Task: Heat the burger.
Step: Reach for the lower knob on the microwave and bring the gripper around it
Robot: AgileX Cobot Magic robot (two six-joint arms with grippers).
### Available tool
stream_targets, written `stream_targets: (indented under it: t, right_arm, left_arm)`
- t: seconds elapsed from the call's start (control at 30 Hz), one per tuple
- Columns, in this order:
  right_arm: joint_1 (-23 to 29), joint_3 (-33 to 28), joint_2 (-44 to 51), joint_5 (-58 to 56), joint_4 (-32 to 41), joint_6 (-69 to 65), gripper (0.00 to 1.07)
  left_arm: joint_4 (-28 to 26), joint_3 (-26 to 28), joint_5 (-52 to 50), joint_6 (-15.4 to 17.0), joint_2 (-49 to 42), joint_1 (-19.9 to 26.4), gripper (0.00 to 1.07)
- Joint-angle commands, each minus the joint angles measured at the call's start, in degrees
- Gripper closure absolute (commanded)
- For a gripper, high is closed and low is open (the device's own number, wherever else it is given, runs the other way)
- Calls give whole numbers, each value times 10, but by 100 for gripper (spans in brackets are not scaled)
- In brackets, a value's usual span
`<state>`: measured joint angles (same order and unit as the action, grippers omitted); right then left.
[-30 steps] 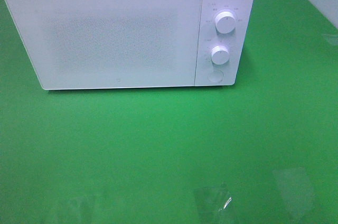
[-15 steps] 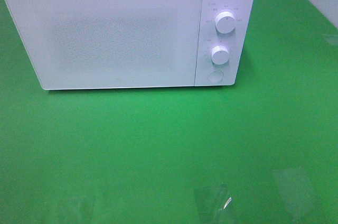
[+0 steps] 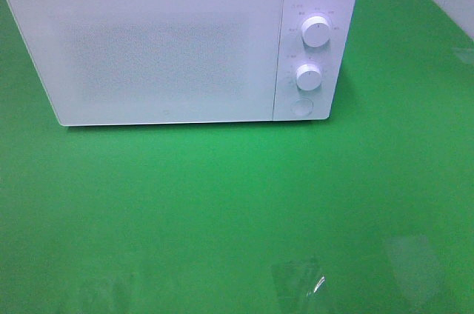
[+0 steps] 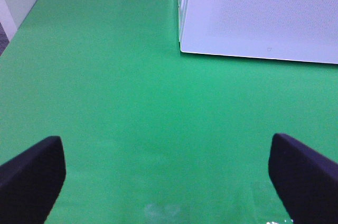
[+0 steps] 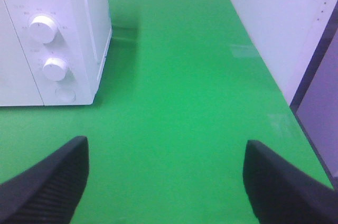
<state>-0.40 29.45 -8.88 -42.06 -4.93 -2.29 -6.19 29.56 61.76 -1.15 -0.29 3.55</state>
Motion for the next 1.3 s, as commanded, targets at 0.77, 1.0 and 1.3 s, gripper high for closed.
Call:
stream_targets:
  t: [0.77,1.0,1.3]
  right_arm:
    - [-2,-40,-252,362,-5,-14,31]
    - [-2,-40,-317,440,-5,-14,31]
    - [-2,-40,-398,539,-10,-3,31]
  left_arm:
    - [-3,0,-7,2,-10,1,7]
    - [-3,0,-7,2,-10,1,7]
    - [-3,0,-7,2,-10,1,7]
